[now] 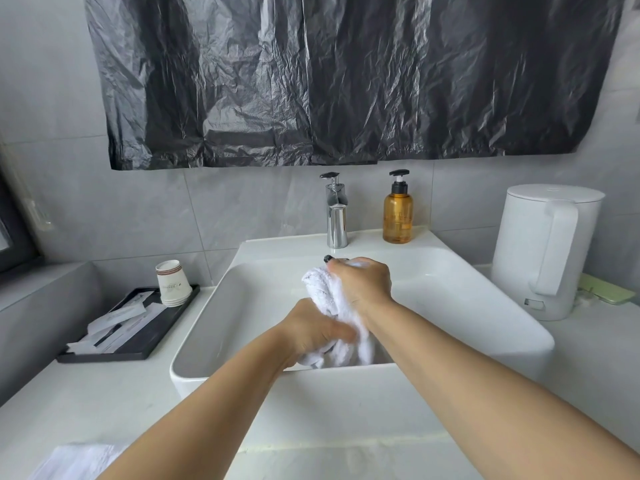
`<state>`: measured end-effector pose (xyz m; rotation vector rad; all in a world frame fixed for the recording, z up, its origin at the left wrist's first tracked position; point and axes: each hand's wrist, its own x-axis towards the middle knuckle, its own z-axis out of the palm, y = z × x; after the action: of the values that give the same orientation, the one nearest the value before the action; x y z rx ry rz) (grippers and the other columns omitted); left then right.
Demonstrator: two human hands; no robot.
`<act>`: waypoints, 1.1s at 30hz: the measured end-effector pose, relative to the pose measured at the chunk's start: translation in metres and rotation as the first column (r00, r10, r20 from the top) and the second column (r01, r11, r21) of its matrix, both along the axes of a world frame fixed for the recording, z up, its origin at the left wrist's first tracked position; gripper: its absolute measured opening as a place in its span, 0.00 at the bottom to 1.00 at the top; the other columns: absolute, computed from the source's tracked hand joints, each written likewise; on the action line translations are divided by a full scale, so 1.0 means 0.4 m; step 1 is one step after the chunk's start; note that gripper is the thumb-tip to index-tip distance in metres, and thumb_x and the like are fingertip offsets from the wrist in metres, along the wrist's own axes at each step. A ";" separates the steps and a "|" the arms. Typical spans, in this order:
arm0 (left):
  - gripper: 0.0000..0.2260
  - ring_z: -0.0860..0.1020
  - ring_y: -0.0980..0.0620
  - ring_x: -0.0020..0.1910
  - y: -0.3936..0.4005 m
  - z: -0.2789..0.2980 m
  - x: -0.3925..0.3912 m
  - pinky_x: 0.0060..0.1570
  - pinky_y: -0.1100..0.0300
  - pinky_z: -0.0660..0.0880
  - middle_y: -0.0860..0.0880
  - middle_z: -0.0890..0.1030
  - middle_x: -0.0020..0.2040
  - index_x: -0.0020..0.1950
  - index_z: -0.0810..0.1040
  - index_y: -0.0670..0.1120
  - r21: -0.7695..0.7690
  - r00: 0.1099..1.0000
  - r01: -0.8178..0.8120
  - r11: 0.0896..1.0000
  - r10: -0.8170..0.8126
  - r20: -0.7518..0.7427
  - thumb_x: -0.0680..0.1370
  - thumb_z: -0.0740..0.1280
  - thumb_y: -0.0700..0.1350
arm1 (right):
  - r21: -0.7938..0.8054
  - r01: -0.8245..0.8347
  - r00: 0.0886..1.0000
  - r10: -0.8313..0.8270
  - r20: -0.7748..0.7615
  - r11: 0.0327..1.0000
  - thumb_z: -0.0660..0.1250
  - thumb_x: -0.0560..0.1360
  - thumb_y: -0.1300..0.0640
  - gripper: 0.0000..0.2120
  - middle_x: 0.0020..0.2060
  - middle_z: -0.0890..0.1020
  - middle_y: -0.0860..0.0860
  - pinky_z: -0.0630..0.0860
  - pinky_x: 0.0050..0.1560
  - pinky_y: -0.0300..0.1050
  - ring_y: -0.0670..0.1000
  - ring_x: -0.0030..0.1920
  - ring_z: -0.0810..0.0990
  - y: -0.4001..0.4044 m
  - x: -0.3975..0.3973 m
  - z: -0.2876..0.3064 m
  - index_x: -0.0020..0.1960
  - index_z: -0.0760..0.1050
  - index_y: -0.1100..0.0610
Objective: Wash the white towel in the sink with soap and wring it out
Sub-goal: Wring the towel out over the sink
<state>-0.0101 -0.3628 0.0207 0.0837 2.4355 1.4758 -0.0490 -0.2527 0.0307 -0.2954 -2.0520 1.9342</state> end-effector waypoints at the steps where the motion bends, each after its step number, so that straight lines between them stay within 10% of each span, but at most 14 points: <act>1: 0.08 0.66 0.50 0.23 0.003 -0.001 -0.001 0.23 0.66 0.61 0.44 0.69 0.30 0.38 0.73 0.45 -0.007 1.000 -0.002 1.000 0.002 -0.005 0.67 0.72 0.38 | 0.006 0.016 1.000 -0.016 0.017 1.000 0.75 0.67 0.53 0.19 0.17 0.70 0.42 0.67 0.33 0.39 0.47 0.27 0.70 0.002 0.001 0.000 0.24 0.70 0.53; 9: 0.08 0.77 0.47 0.31 0.003 0.014 0.003 0.33 0.59 0.72 0.46 0.77 0.33 0.38 0.77 0.45 0.096 0.998 -0.023 0.995 0.028 -0.047 0.61 0.71 0.43 | 0.079 -0.038 0.998 0.041 -0.042 0.996 0.74 0.70 0.54 0.17 0.19 0.68 0.43 0.65 0.30 0.41 0.50 0.28 0.68 0.002 -0.015 0.018 0.26 0.71 0.55; 15: 0.20 0.82 0.34 0.42 -0.025 0.029 -0.001 0.44 0.47 0.76 0.35 0.84 0.45 0.49 0.84 0.40 0.506 0.976 -0.156 0.848 0.211 -0.053 0.60 0.76 0.46 | -0.157 -0.328 0.940 0.338 0.045 0.932 0.63 0.69 0.28 0.31 0.53 0.83 0.53 0.73 0.64 0.52 0.53 0.56 0.81 0.023 -0.018 0.070 0.53 0.79 0.54; 18: 0.18 0.82 0.46 0.32 -0.004 0.043 0.006 0.30 0.58 0.77 0.43 0.83 0.35 0.49 0.82 0.40 0.647 0.955 -0.218 0.730 0.296 -0.011 0.61 0.75 0.45 | -0.131 -0.364 0.865 0.387 0.319 0.922 0.50 0.75 0.29 0.31 0.50 0.84 0.55 0.74 0.55 0.51 0.57 0.54 0.80 0.048 0.004 0.028 0.50 0.81 0.51; 20: 0.22 0.85 0.44 0.41 0.015 0.048 0.002 0.40 0.48 0.83 0.43 0.86 0.42 0.54 0.82 0.42 0.690 0.937 -0.230 0.686 0.348 -0.034 0.62 0.75 0.45 | -0.210 -0.436 0.776 0.484 0.404 0.875 0.51 0.72 0.27 0.32 0.52 0.85 0.54 0.74 0.56 0.57 0.60 0.56 0.80 0.048 0.025 0.011 0.54 0.82 0.48; 26: 0.19 0.85 0.53 0.46 0.084 0.035 0.007 0.51 0.53 0.81 0.51 0.87 0.45 0.51 0.82 0.49 0.735 0.863 -0.264 0.625 0.494 -0.109 0.60 0.74 0.44 | -0.477 -0.353 0.828 0.506 0.242 0.805 0.57 0.73 0.39 0.22 0.48 0.86 0.49 0.79 0.53 0.49 0.52 0.50 0.85 0.013 0.021 0.001 0.50 0.84 0.49; 33: 0.20 0.85 0.44 0.46 0.076 0.020 0.008 0.41 0.47 0.82 0.47 0.86 0.44 0.50 0.82 0.46 0.730 0.837 -0.370 0.575 0.546 -0.006 0.59 0.73 0.43 | -0.143 -0.196 0.921 0.232 0.312 0.970 0.62 0.72 0.39 0.19 0.42 0.86 0.52 0.81 0.30 0.51 0.58 0.38 0.85 -0.008 0.016 -0.037 0.48 0.81 0.53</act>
<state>-0.0070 -0.3326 0.0285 -0.2711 1.9461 2.7386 -0.0425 -0.2561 0.0160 -0.4615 -2.2685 2.2651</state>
